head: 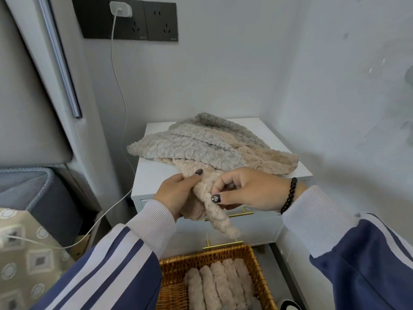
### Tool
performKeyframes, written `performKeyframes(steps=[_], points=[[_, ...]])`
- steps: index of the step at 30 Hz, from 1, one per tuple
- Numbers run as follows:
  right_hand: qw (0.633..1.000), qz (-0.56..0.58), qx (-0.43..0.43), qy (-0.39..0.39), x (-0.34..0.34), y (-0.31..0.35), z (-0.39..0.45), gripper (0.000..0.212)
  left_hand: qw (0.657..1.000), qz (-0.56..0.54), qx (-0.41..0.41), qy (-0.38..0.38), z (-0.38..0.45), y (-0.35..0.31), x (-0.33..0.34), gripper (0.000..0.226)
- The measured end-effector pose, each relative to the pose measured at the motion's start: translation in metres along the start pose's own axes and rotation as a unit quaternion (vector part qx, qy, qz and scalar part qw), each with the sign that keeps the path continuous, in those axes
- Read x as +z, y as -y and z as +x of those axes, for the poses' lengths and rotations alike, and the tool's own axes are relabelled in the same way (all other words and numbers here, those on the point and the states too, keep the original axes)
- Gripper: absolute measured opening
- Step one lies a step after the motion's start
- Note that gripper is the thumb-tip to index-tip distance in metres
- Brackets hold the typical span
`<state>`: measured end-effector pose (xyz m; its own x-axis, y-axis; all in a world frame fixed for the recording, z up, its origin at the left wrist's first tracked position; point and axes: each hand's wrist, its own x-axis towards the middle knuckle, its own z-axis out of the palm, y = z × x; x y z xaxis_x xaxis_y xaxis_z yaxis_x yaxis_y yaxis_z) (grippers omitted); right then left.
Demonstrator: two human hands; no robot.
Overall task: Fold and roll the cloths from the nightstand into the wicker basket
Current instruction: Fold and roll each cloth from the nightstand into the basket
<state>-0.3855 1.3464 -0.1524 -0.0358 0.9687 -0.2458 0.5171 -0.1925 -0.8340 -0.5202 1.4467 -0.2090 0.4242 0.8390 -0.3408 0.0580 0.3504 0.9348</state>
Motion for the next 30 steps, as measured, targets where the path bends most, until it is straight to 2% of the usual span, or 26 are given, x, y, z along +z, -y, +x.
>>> performKeyframes(steps=[2, 4, 5, 7, 9, 10, 12, 14, 16, 22, 27, 30], points=[[0.987, -0.014, -0.031, -0.155, 0.003, -0.004, 0.006, 0.009, 0.999, 0.014, 0.013, -0.026, 0.004, 0.002, -0.003, 0.033], [0.932, -0.107, -0.058, -0.342, 0.002, -0.007, 0.013, 0.015, 0.999, 0.028, 0.017, -0.040, 0.005, 0.001, -0.004, 0.033], [0.907, -0.144, -0.067, -0.390, 0.001, -0.009, 0.017, 0.024, 0.998, 0.037, 0.020, -0.040, 0.003, -0.001, -0.004, 0.027], [0.898, -0.191, -0.052, -0.394, 0.002, -0.012, 0.025, 0.046, 0.997, 0.049, 0.034, -0.041, 0.000, -0.003, -0.003, 0.017], [0.914, -0.216, -0.004, -0.343, 0.005, -0.016, 0.033, 0.059, 0.997, 0.056, 0.037, -0.041, 0.000, -0.002, -0.003, 0.021], [0.919, -0.221, 0.016, -0.326, 0.006, -0.020, 0.037, 0.055, 0.997, 0.058, 0.036, -0.044, 0.001, -0.001, -0.004, 0.026], [0.917, -0.210, 0.030, -0.338, 0.007, -0.024, 0.044, 0.031, 0.996, 0.062, 0.035, -0.054, 0.001, 0.000, -0.005, 0.029], [0.910, -0.132, 0.025, -0.392, 0.006, -0.024, 0.050, 0.011, 0.994, 0.069, 0.040, -0.069, 0.003, 0.000, -0.008, 0.022], [0.888, -0.043, 0.004, -0.458, 0.002, -0.016, 0.051, 0.003, 0.993, 0.070, 0.044, -0.078, 0.005, 0.000, -0.010, 0.024], [0.741, 0.158, -0.055, -0.650, -0.029, 0.008, 0.035, 0.006, 0.994, 0.037, 0.053, -0.088, 0.001, -0.004, -0.011, 0.020], [0.632, 0.253, -0.005, -0.733, -0.040, -0.013, 0.031, 0.017, 0.995, 0.047, 0.059, -0.071, -0.001, -0.004, -0.010, 0.011], [0.562, 0.316, -0.040, -0.763, -0.044, -0.017, 0.026, 0.019, 0.995, 0.046, 0.060, -0.070, -0.004, -0.006, -0.010, 0.013]])
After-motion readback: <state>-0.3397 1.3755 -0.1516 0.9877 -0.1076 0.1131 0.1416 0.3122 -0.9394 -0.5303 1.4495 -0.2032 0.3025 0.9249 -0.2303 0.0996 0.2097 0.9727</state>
